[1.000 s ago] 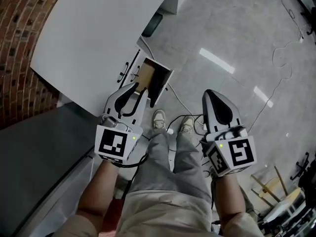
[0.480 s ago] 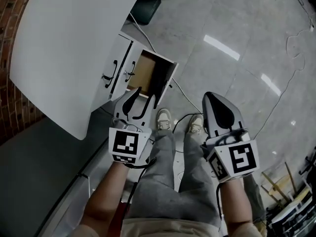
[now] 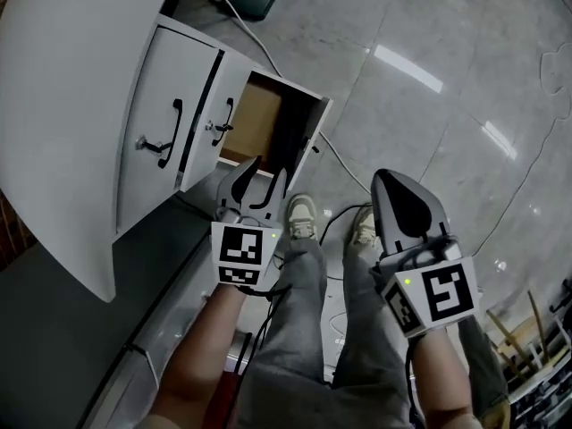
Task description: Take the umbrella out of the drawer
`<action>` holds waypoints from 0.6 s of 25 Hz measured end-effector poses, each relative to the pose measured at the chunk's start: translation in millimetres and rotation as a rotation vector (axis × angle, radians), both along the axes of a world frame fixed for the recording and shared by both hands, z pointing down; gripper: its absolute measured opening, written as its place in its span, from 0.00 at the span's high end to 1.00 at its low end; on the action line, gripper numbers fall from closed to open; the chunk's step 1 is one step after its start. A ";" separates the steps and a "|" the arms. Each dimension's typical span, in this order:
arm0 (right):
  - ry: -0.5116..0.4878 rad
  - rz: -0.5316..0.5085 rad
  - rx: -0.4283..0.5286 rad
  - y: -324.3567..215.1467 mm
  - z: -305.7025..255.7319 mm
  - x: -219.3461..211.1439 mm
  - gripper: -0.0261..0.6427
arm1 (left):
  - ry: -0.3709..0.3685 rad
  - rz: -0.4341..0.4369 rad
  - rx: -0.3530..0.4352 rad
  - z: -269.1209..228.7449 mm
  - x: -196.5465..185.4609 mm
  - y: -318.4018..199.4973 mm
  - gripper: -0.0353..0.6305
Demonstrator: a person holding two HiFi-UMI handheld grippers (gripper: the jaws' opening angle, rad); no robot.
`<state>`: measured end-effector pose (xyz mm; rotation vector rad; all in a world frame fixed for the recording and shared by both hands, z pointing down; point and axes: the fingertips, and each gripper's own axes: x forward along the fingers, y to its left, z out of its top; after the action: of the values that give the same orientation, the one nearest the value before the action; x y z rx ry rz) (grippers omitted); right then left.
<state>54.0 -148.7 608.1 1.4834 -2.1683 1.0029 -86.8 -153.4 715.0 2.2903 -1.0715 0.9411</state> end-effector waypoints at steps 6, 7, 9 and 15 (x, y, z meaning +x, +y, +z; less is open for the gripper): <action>-0.010 0.007 -0.051 11.5 71.9 -2.7 0.95 | -0.029 0.012 -0.054 81.3 0.4 22.1 0.75; -0.009 0.005 -0.055 13.6 83.2 -2.7 0.95 | -0.036 0.022 -0.063 95.8 1.2 26.3 0.75; 0.002 -0.011 -0.041 15.8 105.3 -2.4 0.95 | -0.045 0.034 -0.077 122.6 2.1 30.3 0.75; 0.005 -0.040 -0.049 23.3 163.4 -5.9 0.95 | -0.071 0.004 -0.115 190.1 -0.1 34.8 0.75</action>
<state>48.1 -125.4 771.5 1.4138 -2.1454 1.0297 -86.9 -118.6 905.2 2.1815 -1.0142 1.0644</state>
